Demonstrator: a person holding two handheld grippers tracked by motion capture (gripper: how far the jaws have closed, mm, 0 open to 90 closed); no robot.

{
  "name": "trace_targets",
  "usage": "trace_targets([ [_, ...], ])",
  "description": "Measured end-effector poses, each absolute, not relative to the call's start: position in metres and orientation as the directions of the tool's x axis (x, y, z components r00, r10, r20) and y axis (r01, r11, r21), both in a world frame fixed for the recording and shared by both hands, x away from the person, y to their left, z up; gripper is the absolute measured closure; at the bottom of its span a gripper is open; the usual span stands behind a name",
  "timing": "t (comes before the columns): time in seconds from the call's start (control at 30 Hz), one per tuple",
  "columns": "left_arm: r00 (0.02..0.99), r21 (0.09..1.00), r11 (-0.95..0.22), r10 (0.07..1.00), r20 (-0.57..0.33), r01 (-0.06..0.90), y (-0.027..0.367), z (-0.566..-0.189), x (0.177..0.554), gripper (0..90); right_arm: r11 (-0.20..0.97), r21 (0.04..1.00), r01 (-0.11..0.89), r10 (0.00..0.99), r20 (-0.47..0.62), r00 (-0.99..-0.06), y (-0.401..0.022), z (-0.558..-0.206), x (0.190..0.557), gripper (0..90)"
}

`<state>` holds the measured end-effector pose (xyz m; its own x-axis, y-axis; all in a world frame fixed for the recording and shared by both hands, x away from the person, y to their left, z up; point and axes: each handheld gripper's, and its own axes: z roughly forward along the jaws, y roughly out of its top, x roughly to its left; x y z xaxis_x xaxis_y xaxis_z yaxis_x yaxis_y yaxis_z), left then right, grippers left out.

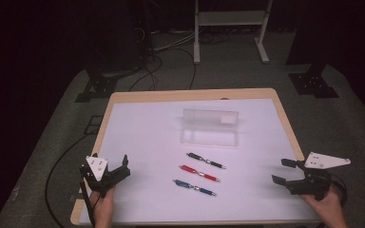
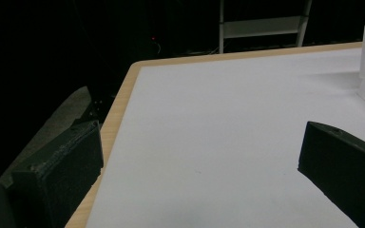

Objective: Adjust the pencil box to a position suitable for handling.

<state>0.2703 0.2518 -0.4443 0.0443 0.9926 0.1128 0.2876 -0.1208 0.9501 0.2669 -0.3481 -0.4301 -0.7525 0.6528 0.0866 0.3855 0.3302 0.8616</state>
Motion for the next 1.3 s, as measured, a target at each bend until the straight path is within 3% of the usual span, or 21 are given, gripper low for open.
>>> trace_targets([
  [0.37, 0.047, 0.952, -0.113, 0.994, 0.103, 0.285, 0.256, -0.445, 0.270, 0.4, 0.391, 0.856, 0.338, 0.594, 0.046, -0.803, -0.315, -0.399, 0.287, 20.7],
  [1.3, 0.065, 0.950, -0.121, 0.992, 0.106, 0.289, 0.258, -0.446, 0.272, 0.4, 0.554, 0.794, 0.250, 0.425, -0.012, -0.905, -0.214, -0.372, 0.348, 23.8],
])
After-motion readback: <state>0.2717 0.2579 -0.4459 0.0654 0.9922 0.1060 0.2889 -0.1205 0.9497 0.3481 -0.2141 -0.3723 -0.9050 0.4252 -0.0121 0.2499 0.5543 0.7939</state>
